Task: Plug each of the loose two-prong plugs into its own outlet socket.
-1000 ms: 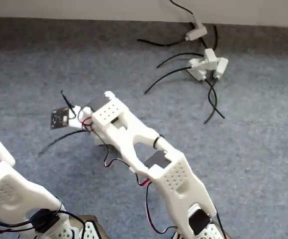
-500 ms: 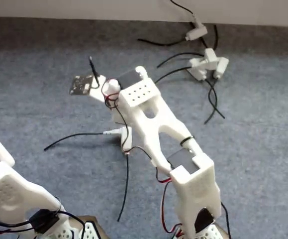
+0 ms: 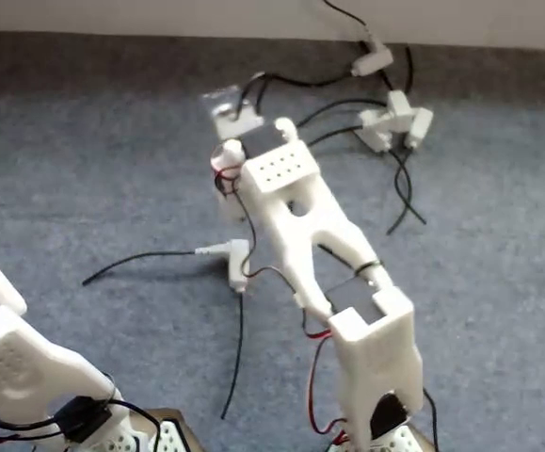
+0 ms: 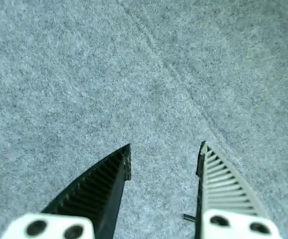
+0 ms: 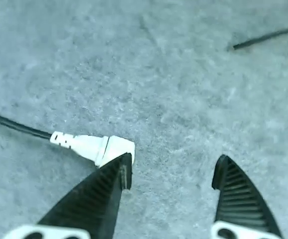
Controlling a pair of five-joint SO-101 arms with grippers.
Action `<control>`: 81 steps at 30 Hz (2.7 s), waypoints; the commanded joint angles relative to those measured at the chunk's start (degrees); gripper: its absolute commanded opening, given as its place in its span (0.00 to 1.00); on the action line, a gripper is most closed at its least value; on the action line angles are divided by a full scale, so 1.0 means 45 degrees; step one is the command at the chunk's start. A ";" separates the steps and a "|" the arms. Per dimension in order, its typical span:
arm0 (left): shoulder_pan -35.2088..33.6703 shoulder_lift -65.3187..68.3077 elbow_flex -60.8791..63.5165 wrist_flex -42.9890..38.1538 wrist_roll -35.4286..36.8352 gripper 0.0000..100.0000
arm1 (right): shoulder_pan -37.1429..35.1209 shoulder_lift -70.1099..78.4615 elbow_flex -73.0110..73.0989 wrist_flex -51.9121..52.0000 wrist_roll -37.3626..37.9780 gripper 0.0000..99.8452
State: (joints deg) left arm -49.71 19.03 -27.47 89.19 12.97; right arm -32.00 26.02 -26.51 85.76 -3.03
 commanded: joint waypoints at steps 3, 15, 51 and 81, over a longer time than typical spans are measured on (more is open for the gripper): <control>0.0029 -0.0049 0.0283 -0.0234 -0.0078 0.23 | -0.0186 -0.0830 -0.0400 0.0479 -0.3419 0.26; 0.0088 -0.0068 0.0322 -0.0117 -0.0078 0.23 | -0.1631 -0.0850 -0.0381 0.1592 -0.3907 0.26; 0.0694 -0.0068 0.0342 -0.0098 -0.0039 0.23 | -0.1319 -0.3800 0.9192 -0.7492 -0.6427 0.00; 0.1280 -0.0068 0.0342 0.0899 -0.0039 0.22 | 0.6535 -0.5421 0.8117 -1.0657 0.1426 0.01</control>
State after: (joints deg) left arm -45.49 19.21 -25.63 92.09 12.97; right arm -3.16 -2.11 15.08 45.32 -1.63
